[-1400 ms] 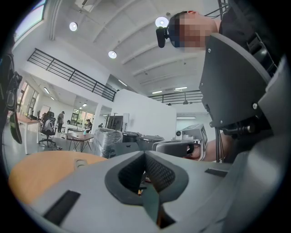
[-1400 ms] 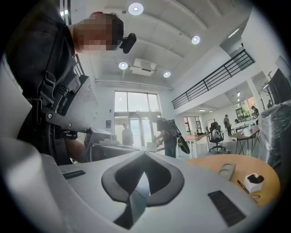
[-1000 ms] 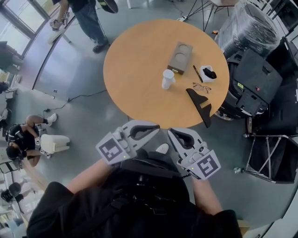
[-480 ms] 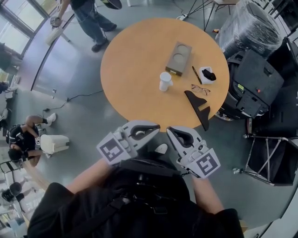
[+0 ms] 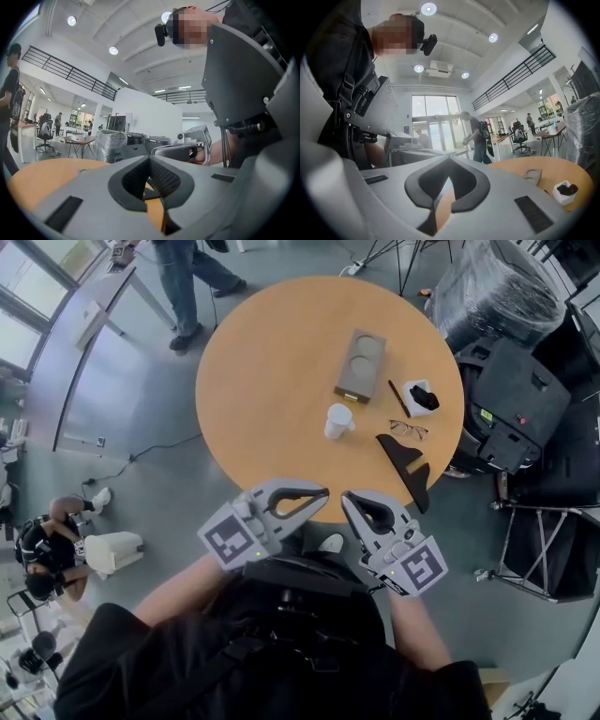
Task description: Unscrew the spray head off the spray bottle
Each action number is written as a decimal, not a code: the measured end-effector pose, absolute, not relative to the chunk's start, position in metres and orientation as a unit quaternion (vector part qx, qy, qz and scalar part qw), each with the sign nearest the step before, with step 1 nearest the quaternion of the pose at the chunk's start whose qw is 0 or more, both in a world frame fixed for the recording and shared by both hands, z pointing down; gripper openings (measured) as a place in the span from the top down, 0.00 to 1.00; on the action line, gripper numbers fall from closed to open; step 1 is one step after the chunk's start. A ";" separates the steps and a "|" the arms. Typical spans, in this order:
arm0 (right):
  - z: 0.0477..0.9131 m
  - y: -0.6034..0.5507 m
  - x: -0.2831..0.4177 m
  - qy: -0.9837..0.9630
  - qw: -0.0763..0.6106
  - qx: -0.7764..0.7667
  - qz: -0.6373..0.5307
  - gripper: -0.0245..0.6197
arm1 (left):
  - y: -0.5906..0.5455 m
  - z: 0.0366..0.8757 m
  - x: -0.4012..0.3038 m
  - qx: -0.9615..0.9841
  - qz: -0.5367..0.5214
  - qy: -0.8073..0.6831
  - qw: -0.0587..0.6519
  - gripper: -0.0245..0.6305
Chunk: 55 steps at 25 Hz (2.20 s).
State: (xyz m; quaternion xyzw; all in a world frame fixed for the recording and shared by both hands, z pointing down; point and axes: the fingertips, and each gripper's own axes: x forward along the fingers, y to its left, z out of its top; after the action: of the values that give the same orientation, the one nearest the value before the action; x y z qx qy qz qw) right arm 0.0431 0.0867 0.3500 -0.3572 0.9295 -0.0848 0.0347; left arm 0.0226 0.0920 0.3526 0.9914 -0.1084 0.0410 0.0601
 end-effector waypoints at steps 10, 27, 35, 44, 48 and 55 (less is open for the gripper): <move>0.369 0.002 0.011 0.913 0.021 -0.397 -0.093 0.94 | 0.006 0.368 -0.014 0.995 0.037 -0.071 0.065 0.96; 0.460 -0.082 0.027 0.889 0.003 -0.448 -0.097 0.94 | -0.086 0.471 -0.008 0.992 0.049 -0.042 0.106 0.96; 0.549 -0.110 0.046 0.892 -0.002 -0.439 -0.110 0.94 | -0.118 0.565 0.008 0.993 0.047 -0.062 0.087 0.95; 0.652 -0.130 0.044 0.895 -0.013 -0.428 -0.128 0.94 | -0.140 0.706 0.013 0.986 0.078 -0.105 0.106 0.90; 0.691 -0.125 0.043 0.897 -0.029 -0.414 -0.150 0.94 | -0.149 0.746 0.020 0.982 0.095 -0.136 0.093 0.87; 0.737 -0.127 0.043 0.902 -0.036 -0.402 -0.152 0.94 | -0.160 0.794 0.042 0.981 0.103 -0.151 0.065 0.54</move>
State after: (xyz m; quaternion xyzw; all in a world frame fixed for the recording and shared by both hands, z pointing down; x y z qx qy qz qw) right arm 0.0433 -0.1273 0.7372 -0.4024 0.9021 -0.1516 -0.0361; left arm 0.0417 -0.1596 0.7938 0.9809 -0.1514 0.1033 0.0651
